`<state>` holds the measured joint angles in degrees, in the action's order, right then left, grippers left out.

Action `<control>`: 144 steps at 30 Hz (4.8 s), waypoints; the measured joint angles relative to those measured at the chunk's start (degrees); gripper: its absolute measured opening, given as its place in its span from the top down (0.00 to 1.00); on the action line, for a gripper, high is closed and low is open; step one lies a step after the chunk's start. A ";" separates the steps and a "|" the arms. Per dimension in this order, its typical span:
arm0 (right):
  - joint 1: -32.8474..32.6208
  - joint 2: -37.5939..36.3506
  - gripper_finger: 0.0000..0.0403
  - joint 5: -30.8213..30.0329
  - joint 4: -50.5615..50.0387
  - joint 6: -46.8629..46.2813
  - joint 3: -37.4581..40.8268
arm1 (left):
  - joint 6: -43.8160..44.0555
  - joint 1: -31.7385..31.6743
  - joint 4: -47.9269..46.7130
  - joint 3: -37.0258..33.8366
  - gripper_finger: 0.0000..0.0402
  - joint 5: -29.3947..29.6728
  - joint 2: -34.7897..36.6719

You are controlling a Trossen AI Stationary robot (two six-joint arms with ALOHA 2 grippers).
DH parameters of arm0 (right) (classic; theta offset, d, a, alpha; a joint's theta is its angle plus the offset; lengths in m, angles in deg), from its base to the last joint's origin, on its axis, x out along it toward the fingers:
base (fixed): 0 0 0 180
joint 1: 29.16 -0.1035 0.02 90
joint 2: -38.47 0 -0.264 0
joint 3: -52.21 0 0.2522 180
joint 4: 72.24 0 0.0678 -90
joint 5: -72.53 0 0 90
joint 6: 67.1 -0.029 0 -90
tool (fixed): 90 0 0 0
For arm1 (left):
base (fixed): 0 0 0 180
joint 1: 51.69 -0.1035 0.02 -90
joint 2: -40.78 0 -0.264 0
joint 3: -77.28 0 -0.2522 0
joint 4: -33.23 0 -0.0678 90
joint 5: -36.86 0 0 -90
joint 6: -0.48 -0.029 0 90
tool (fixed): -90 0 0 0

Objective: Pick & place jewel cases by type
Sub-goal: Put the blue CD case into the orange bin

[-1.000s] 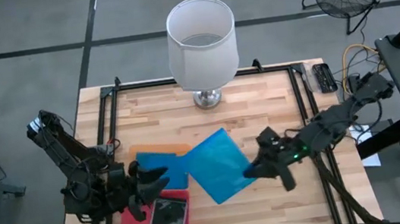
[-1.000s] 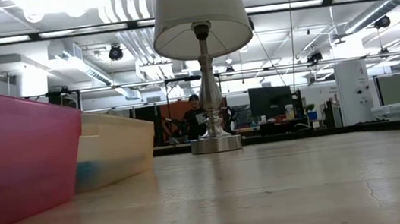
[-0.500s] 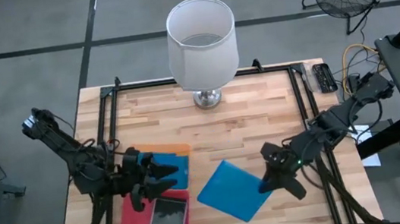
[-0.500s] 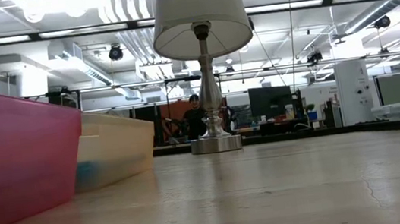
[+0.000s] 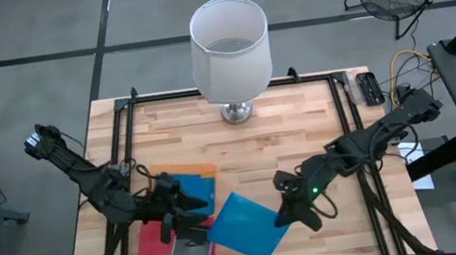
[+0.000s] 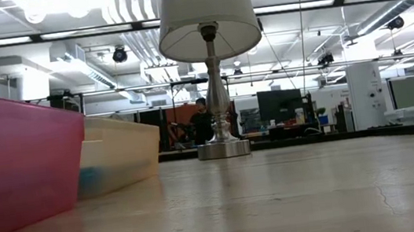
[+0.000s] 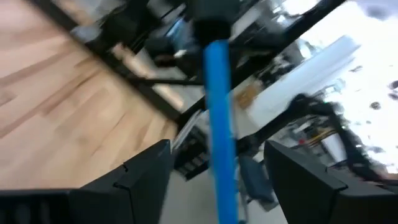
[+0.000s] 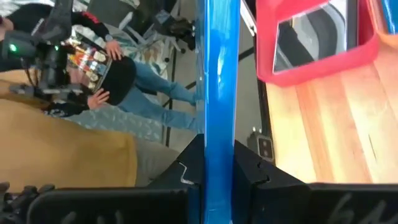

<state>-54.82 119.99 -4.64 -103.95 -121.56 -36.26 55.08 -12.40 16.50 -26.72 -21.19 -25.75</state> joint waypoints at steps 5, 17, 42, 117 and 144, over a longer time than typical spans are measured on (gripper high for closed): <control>1.79 3.89 0.94 1.42 0.19 2.07 -3.93 | 2.35 -0.22 -2.46 -0.04 0.40 -1.51 -1.10; 3.92 11.99 0.94 7.20 -7.58 8.46 -14.41 | 2.08 -0.09 -1.01 -0.05 0.40 -10.81 -1.69; 4.36 11.25 0.94 5.43 -11.62 12.76 -15.11 | 3.84 -0.33 -0.48 0.35 0.44 -10.64 -3.51; -15.86 -7.17 0.44 -31.90 -19.36 11.15 -13.01 | 48.92 -9.25 -30.05 -44.81 0.98 -12.93 44.41; -15.86 -7.26 0.44 -31.92 -23.81 13.51 -13.01 | 51.62 -9.25 -8.04 -50.36 0.68 -11.81 32.64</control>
<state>-70.68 112.73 -36.56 -127.76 -108.06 -49.28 106.70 -21.65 8.46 -77.08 -33.00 6.89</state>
